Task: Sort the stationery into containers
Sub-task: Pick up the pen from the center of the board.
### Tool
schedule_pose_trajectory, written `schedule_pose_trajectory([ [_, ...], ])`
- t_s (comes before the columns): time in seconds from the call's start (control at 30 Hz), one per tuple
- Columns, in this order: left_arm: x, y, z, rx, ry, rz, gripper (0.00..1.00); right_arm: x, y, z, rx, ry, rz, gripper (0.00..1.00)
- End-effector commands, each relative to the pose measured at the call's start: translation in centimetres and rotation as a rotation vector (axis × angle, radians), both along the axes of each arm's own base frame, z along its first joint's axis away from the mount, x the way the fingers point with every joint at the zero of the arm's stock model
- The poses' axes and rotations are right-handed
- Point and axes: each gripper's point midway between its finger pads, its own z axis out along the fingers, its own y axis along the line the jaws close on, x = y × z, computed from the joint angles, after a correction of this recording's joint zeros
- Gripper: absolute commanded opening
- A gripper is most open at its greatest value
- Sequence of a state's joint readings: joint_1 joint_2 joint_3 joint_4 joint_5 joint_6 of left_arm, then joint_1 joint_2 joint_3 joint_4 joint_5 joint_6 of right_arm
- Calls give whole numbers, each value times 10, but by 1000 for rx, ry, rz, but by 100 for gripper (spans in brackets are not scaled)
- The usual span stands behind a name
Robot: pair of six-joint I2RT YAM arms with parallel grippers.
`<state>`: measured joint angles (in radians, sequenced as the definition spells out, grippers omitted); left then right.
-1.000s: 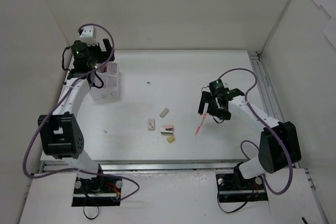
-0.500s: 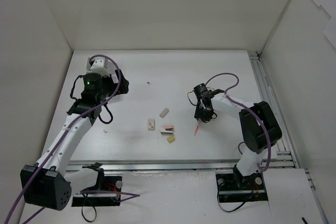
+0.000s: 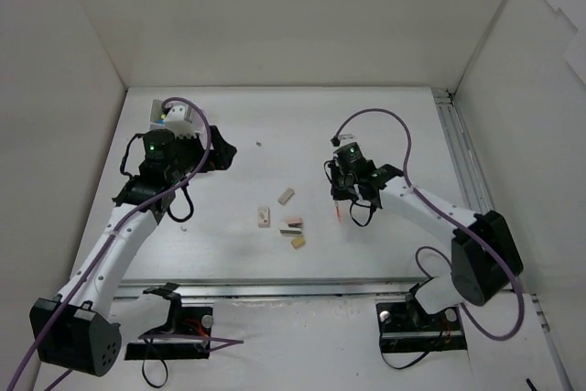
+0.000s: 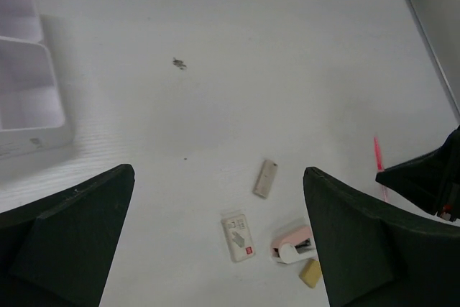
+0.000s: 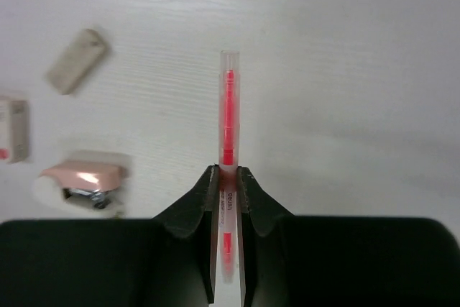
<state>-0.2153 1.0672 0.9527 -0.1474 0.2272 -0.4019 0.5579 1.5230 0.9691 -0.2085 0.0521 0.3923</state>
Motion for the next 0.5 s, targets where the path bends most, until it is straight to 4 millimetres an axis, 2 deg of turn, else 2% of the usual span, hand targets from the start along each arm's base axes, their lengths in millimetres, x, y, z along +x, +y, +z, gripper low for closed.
schedule_pose_trajectory([
  [0.0, -6, -49, 26, -122, -69, -227, 99, 10, 38, 67, 116, -278, 256, 0],
  [0.03, -9, -61, 26, -135, -65, -261, 99, 4, 45, 70, 123, -294, 324, 0],
  [0.07, -9, -70, 20, -146, -36, -286, 100, 1, 56, 82, 169, -336, 370, 0],
  [0.1, -7, -80, 29, -159, -77, -312, 100, 1, 63, 90, 190, -365, 399, 0],
  [0.13, -7, -87, 30, -167, -75, -330, 100, -4, 72, 94, 205, -378, 454, 0],
  [0.17, -10, -102, 29, -184, -63, -371, 99, -5, 77, 98, 214, -391, 470, 0],
  [0.23, -10, -117, 35, -214, -85, -406, 99, -5, 90, 109, 253, -427, 512, 0],
  [0.27, -12, -129, 32, -233, -72, -427, 100, -5, 94, 112, 265, -435, 523, 0],
  [0.33, -9, -136, 38, -265, -102, -413, 99, -5, 106, 119, 299, -461, 554, 0],
  [0.47, 1, -147, 36, -302, -101, -398, 99, 1, 120, 134, 332, -494, 556, 0],
])
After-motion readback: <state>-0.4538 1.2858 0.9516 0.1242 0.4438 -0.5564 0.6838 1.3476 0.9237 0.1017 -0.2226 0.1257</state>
